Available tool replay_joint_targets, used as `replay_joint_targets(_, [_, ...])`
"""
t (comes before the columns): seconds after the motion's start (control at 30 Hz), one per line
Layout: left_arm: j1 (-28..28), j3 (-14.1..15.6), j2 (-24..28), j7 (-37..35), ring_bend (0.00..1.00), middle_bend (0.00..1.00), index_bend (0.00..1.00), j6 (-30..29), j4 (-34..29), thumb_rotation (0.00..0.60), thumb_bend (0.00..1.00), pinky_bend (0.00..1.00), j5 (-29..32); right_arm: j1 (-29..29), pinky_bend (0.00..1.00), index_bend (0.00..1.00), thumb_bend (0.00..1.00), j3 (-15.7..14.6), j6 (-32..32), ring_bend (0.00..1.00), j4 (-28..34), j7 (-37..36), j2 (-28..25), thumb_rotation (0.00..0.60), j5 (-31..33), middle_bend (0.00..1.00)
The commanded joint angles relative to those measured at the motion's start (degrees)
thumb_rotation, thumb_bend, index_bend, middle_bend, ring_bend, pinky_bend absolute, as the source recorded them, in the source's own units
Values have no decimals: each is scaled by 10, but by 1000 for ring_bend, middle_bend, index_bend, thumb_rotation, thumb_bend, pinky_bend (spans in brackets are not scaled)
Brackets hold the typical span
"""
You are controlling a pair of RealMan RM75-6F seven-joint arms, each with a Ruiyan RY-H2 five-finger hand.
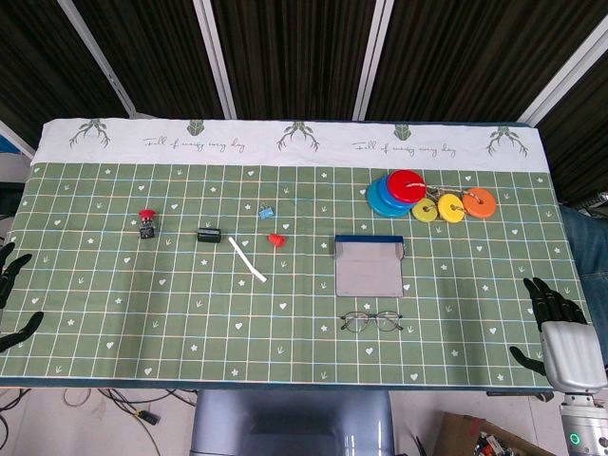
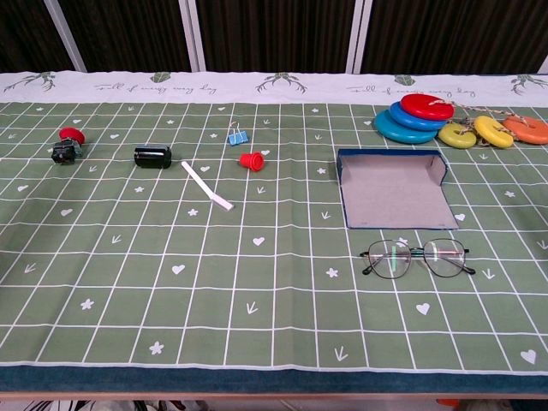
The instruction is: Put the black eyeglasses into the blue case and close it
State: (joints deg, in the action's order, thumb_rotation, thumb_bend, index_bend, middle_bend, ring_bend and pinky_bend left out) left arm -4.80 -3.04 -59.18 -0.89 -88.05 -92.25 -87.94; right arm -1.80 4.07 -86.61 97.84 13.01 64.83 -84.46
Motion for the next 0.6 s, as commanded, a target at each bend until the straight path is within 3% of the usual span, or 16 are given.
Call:
replay_joint_targets(0.03, [2, 1, 1, -2, 0, 0, 100, -2, 0, 600, 248, 0, -1, 1, 223, 0, 183, -1, -4, 172, 1, 0, 0, 600, -3, 100])
replay_joint_targets(0.6, [2, 4, 1, 1, 0, 0, 100, -4, 0, 600, 249, 0, -9, 0, 223, 0, 183, -5, -11, 172, -6, -36, 2, 600, -28, 100])
